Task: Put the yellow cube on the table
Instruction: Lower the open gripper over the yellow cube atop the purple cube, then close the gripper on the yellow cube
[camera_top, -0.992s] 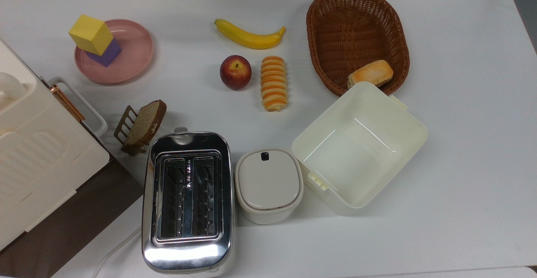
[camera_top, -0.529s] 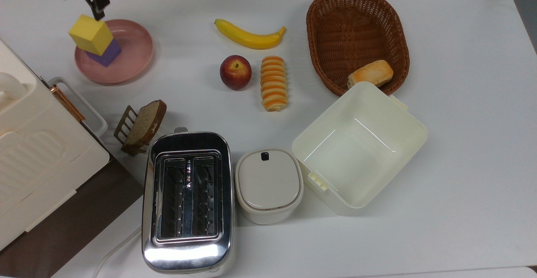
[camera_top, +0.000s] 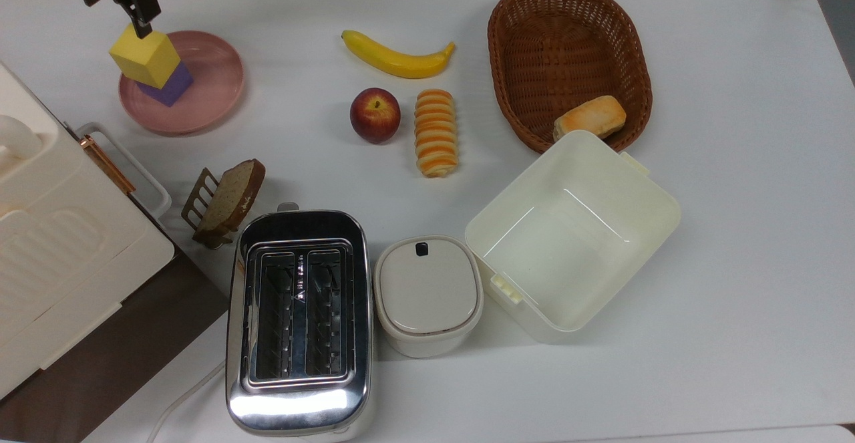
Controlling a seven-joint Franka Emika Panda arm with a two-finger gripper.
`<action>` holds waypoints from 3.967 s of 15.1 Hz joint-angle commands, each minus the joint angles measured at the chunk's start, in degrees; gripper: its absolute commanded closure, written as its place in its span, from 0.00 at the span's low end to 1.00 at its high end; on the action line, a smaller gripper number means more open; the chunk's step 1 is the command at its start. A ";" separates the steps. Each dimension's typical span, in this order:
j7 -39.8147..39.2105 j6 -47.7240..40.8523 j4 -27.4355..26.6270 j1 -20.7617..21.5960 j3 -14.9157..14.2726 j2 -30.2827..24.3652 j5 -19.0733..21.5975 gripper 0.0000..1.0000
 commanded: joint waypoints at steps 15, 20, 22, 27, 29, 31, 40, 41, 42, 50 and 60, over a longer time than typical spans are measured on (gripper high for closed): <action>-24.67 1.40 -3.29 0.05 -2.42 2.48 5.10 0.00; -25.55 1.40 -3.29 -0.03 -2.42 2.65 6.95 0.00; -25.55 1.49 -3.20 -0.03 -2.42 3.35 7.03 0.00; -25.29 4.57 -3.20 -0.38 -2.51 5.03 10.90 0.00; -25.20 4.66 -3.20 -0.39 -2.51 5.11 10.99 0.00; -25.20 4.66 -3.20 -0.47 -3.03 5.12 10.90 0.00; -25.20 4.83 -3.29 -0.47 -3.47 5.20 10.90 0.00; -25.20 4.83 -3.29 -0.47 -3.47 5.20 10.90 0.00; -25.20 4.83 -3.29 -0.47 -3.47 5.29 10.90 0.00; -24.58 4.92 -3.29 -0.39 -3.56 6.52 13.27 0.00; -24.58 6.59 -3.81 -0.39 -3.56 8.10 13.80 0.23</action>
